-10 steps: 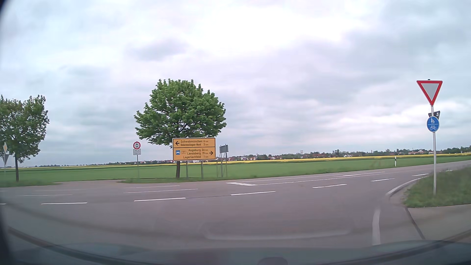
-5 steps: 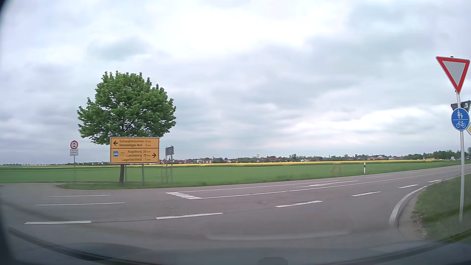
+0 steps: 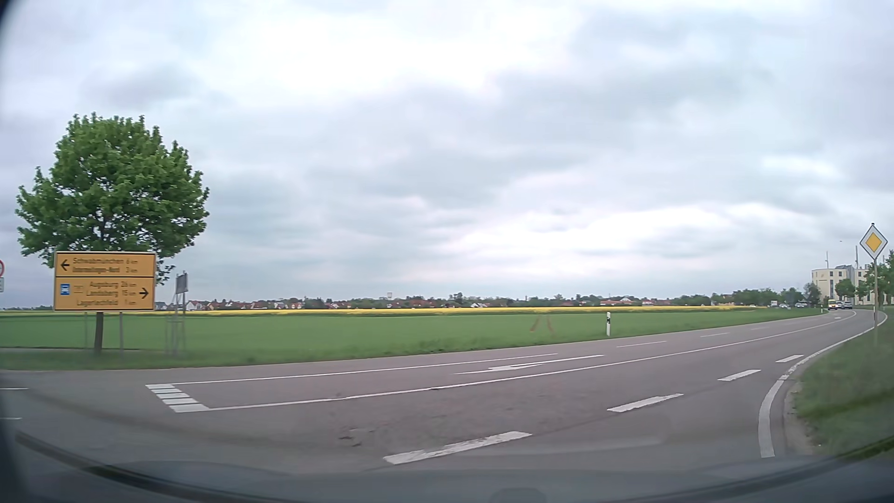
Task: Follow the waypoints while adhering to traffic rules and regulations
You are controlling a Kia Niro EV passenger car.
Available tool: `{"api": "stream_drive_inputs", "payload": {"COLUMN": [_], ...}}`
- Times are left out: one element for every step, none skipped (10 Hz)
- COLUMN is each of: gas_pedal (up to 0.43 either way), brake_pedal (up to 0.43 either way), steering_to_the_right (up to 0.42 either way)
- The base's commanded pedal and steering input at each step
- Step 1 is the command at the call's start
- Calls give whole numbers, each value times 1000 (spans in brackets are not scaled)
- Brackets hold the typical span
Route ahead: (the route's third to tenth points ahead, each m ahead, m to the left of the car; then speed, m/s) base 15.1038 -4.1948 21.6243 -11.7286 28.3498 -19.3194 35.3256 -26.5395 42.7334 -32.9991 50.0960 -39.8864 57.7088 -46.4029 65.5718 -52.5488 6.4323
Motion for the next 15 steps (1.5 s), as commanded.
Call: {"api": "stream_drive_inputs", "payload": {"gas_pedal": [189,189,189,189,189,220,228,240,248,248,260,260,268,280,299], "brake_pedal": [0,0,0,0,0,0,0,0,0,0,0,0,0,0,0], "steering_to_the_right": [274,282,284,282,280,276,269,264,262,261,258,250,230,204,190]}}
